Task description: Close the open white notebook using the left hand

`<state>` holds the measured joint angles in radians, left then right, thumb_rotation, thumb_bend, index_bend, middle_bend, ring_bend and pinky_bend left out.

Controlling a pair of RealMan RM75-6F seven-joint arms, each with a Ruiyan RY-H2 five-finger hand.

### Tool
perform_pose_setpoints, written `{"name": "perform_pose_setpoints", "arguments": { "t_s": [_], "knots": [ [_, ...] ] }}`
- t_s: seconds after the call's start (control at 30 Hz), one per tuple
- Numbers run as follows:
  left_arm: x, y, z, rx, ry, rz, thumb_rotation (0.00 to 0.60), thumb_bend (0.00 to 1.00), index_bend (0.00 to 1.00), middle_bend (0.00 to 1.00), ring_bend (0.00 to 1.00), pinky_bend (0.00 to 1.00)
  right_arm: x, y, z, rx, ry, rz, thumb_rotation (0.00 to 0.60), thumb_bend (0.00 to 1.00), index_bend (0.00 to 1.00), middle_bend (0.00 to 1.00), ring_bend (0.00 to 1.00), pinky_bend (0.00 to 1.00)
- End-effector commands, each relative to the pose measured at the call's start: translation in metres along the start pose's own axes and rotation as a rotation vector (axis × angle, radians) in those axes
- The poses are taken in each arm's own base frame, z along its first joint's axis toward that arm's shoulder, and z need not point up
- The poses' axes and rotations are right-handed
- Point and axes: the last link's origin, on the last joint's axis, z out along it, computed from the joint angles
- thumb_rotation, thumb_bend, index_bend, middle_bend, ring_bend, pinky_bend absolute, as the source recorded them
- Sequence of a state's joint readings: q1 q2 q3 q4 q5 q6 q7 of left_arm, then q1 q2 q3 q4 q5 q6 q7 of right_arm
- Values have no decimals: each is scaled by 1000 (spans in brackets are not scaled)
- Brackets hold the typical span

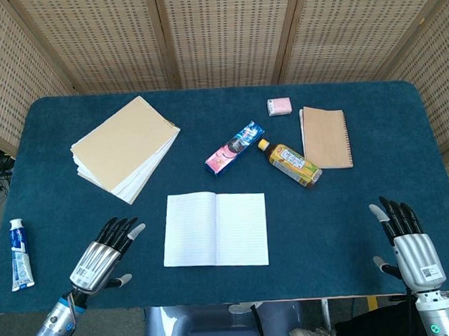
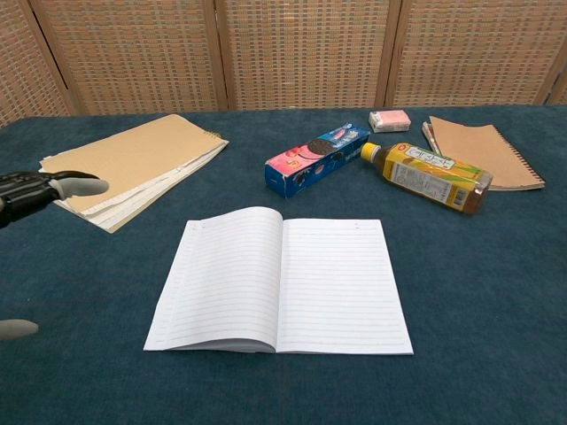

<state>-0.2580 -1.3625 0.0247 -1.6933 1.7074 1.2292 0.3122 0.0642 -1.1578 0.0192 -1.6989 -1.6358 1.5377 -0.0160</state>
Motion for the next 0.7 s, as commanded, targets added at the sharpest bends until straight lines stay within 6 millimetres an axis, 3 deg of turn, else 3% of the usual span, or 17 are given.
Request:
{"name": "perform_pose_setpoints", "arguments": {
  "t_s": [0.03,0.17,0.43,0.6,0.7],
  "knots": [
    [-3,11,13,-11,-9,4,600,103,0,0,0,0,1,1,0,-2,2,5,600,92,0,0,0,0],
    [-9,22,26,-17,-32,20,600,174,0,0,0,0,2,2,1,-5,3,12,600,91,0,0,0,0],
    [-24,45,43,-41,-74,17,600,176,0,0,0,0,4,4,1,-12,9,25,600,91,0,0,0,0],
    [-33,56,50,-48,-95,36,600,281,0,0,0,0,5,5,2,-16,9,34,600,91,0,0,0,0],
    [-37,62,54,-57,-104,41,600,282,0,0,0,0,7,5,2,-14,14,39,600,92,0,0,0,0]
  ]
}}
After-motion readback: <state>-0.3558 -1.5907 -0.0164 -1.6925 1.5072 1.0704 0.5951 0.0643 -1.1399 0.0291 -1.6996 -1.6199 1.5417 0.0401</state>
